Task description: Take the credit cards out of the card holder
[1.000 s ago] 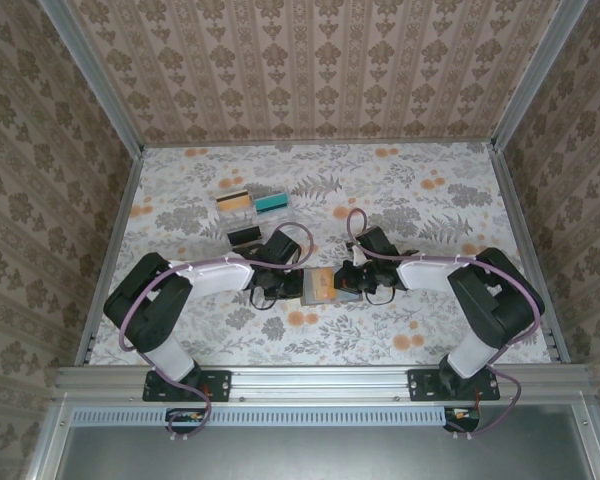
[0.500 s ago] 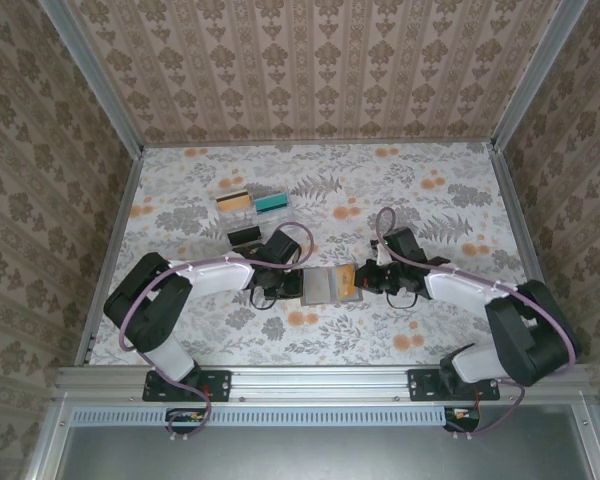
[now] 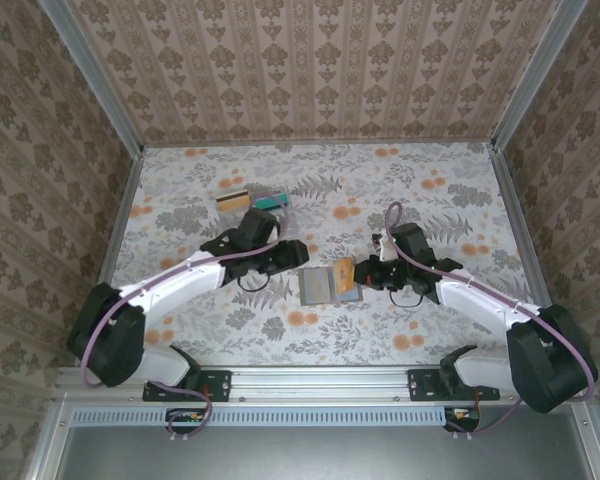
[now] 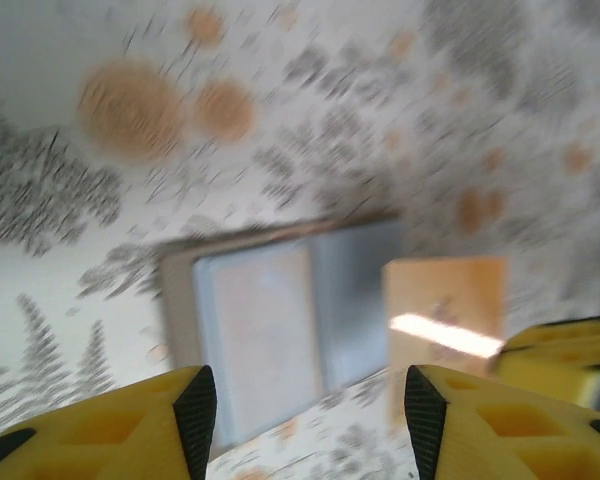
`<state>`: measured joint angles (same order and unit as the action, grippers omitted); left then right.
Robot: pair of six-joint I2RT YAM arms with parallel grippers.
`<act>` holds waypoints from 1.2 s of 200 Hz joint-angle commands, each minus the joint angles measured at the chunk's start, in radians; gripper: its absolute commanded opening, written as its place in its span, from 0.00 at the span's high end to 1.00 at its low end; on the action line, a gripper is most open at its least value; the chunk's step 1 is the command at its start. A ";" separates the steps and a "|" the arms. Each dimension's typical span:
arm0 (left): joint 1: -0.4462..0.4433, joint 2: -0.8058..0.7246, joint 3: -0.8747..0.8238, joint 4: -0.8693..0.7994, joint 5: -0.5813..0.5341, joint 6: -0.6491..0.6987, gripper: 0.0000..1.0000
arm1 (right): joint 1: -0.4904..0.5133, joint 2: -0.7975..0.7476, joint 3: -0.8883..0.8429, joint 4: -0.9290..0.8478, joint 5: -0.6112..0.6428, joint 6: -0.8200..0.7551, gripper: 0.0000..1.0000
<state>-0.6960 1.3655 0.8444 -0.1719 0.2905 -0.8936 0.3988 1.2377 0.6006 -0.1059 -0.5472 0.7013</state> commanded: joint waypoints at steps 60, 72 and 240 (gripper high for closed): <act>0.052 -0.093 -0.145 0.436 0.163 -0.239 0.52 | -0.009 -0.018 0.079 0.275 -0.185 0.186 1.00; 0.050 -0.090 -0.152 0.460 0.168 -0.253 0.54 | -0.009 -0.015 0.079 0.305 -0.194 0.205 1.00; 0.012 -0.040 -0.143 0.598 0.237 -0.304 0.74 | -0.009 0.044 0.052 0.452 -0.226 0.282 1.00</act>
<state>-0.6792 1.3437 0.6930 0.3748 0.5018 -1.1957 0.3954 1.2682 0.6491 0.3111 -0.7467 0.9764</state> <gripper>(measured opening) 0.289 0.054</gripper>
